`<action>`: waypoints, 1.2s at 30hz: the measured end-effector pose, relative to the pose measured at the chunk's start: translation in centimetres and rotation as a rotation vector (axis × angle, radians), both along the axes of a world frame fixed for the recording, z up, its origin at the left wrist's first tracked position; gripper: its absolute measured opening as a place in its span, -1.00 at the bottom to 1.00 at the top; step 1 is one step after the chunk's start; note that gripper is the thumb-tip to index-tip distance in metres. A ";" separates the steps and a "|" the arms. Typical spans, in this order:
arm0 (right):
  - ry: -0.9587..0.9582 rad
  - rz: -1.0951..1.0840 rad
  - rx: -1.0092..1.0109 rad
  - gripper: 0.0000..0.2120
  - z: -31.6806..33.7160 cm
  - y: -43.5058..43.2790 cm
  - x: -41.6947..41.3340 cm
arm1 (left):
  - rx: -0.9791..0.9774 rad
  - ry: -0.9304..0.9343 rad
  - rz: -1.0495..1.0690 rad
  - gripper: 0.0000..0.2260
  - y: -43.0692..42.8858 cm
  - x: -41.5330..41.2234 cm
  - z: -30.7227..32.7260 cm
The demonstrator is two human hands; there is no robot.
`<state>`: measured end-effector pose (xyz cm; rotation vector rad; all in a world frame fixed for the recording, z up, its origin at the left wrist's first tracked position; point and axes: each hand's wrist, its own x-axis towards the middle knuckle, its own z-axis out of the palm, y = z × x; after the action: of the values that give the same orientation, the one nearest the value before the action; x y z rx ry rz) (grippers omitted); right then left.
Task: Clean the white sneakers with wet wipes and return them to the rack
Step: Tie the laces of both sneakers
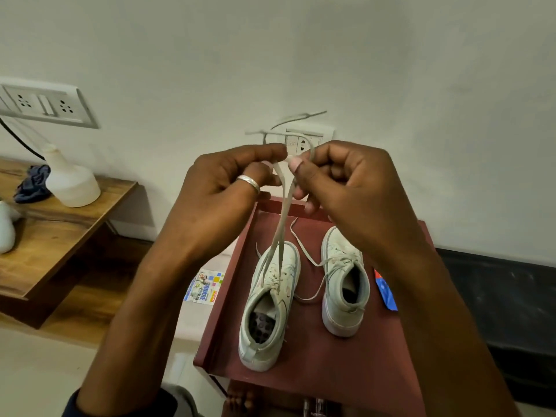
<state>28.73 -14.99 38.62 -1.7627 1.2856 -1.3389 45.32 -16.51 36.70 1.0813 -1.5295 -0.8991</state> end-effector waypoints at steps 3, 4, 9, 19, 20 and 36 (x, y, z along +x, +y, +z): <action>-0.122 0.127 -0.004 -0.89 0.7 0.5 -0.4 | 0.055 0.030 -0.093 -0.75 0.2 -0.5 -0.1; -0.155 0.143 -0.018 -0.90 0.7 0.6 -0.4 | 0.084 0.068 -0.140 -0.75 0.4 -0.7 0.0; -0.157 -0.102 -0.058 -0.88 -1.5 -0.7 -0.3 | 0.140 0.122 -0.224 -0.76 0.9 -1.3 -0.1; -0.105 -0.100 0.319 -0.77 -3.8 -0.7 0.7 | -0.036 -0.249 -0.136 -0.63 0.3 -0.5 -0.7; -0.094 -0.123 0.318 -0.77 -3.8 -0.8 0.5 | -0.057 -0.283 -0.137 -0.63 0.3 -0.6 -0.8; -0.012 -0.251 0.373 -0.61 -4.3 -1.2 -0.5 | 0.023 -0.164 -0.086 -0.81 0.6 -2.0 -1.4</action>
<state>28.25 -16.17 34.30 -1.3707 1.6692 -1.1414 43.36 -15.90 35.32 1.1363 -1.7158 -0.9066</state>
